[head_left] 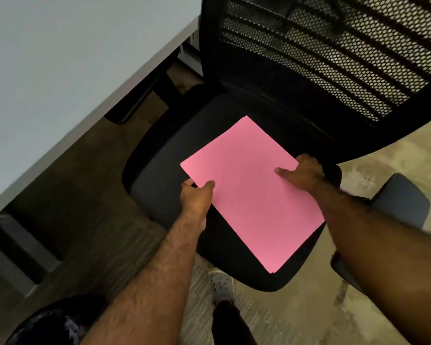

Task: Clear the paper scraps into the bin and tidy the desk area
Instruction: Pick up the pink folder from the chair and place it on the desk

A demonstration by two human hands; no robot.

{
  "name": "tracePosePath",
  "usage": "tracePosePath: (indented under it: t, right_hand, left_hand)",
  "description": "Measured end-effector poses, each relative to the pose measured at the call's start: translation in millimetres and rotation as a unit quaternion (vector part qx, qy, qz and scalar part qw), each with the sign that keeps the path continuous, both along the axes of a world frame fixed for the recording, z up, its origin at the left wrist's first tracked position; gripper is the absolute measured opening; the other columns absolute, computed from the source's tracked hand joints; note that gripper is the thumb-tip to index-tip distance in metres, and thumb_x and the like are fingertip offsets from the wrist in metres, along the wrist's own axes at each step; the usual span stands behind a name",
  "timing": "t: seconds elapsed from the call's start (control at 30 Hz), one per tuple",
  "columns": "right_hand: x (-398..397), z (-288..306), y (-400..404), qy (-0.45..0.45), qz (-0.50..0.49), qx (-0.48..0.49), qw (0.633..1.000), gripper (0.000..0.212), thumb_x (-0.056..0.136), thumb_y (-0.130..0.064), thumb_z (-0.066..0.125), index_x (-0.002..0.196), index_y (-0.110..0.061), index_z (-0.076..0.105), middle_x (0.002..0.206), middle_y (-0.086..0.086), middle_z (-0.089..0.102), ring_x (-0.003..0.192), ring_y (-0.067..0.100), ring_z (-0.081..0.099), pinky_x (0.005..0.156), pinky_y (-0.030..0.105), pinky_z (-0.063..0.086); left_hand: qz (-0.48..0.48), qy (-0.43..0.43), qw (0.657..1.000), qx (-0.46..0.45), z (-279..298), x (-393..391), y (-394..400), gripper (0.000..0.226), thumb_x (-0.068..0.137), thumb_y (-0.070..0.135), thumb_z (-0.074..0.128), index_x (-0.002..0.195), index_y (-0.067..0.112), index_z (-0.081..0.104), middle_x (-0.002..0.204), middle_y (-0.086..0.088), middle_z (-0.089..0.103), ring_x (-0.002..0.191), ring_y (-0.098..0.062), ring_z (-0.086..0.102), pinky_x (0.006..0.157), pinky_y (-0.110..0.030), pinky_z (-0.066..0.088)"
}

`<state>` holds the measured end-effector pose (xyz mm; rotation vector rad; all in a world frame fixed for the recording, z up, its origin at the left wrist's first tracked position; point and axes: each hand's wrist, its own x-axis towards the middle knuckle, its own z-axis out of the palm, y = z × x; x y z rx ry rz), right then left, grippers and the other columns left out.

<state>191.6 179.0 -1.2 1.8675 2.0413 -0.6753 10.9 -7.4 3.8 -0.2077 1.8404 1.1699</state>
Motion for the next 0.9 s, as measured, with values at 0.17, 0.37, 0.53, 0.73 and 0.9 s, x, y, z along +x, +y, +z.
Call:
tracePosePath:
  t: [0.17, 0.37, 0.53, 0.73, 0.9]
  right_hand:
    - [-9.4, 16.4, -15.7, 0.094, -0.022, -0.026, 0.995, 0.077, 0.085, -0.044, 0.067, 0.144, -0.007, 0.034, 0.143, 0.019, 0.046, 0.128, 0.037, 0.046, 0.095, 0.042, 0.045]
    - [-14.7, 65.1, -54.6, 0.273, -0.050, -0.015, 0.961, 0.019, 0.086, -0.032, 0.068, 0.097, -0.021, 0.057, 0.091, -0.005, 0.063, 0.084, 0.016, 0.061, 0.064, 0.026, 0.046]
    - [-29.0, 127.2, -110.7, 0.361, -0.046, -0.004, 0.931, 0.010, 0.087, -0.027, 0.067, 0.093, -0.025, 0.060, 0.091, -0.005, 0.068, 0.083, 0.014, 0.065, 0.074, 0.036, 0.055]
    - [-47.0, 191.6, -194.3, 0.398, 0.039, 0.058, 0.915, 0.012, 0.089, -0.030, 0.062, 0.099, -0.039, 0.062, 0.086, -0.022, 0.065, 0.079, -0.004, 0.063, 0.063, 0.017, 0.049]
    - [-60.3, 221.9, -256.1, 0.407, 0.100, 0.097, 0.903, 0.030, 0.087, -0.035, 0.062, 0.116, -0.042, 0.058, 0.095, -0.017, 0.072, 0.081, -0.001, 0.066, 0.071, 0.023, 0.057]
  left_hand:
    - [-0.047, 0.023, 0.999, 0.003, 9.2, 3.1, -7.5, 0.079, 0.086, 0.020, 0.069, 0.149, 0.021, 0.021, 0.142, -0.004, 0.043, 0.119, -0.022, 0.048, 0.101, -0.037, 0.041]
    - [-0.160, 0.065, 0.985, -0.032, 37.9, -2.3, -23.6, 0.090, 0.080, 0.035, 0.075, 0.151, 0.023, 0.020, 0.158, -0.007, 0.018, 0.137, -0.026, 0.034, 0.110, -0.041, 0.035]
    - [-0.188, 0.111, 0.973, 0.076, 103.8, -1.8, -39.3, 0.085, 0.081, 0.040, 0.073, 0.149, 0.022, 0.026, 0.152, -0.002, 0.034, 0.127, -0.017, 0.044, 0.105, -0.032, 0.039]
    - [-0.224, 0.025, 0.947, 0.230, 194.9, 21.1, -76.3, 0.086, 0.074, 0.062, 0.068, 0.145, 0.033, 0.029, 0.138, 0.002, 0.047, 0.118, -0.016, 0.054, 0.092, -0.043, 0.051]
    - [-0.107, 0.025, 0.963, 0.244, 236.6, 23.8, -108.1, 0.024, 0.095, 0.039, 0.050, 0.113, 0.025, 0.055, 0.106, -0.006, 0.068, 0.092, -0.018, 0.069, 0.071, -0.033, 0.058]
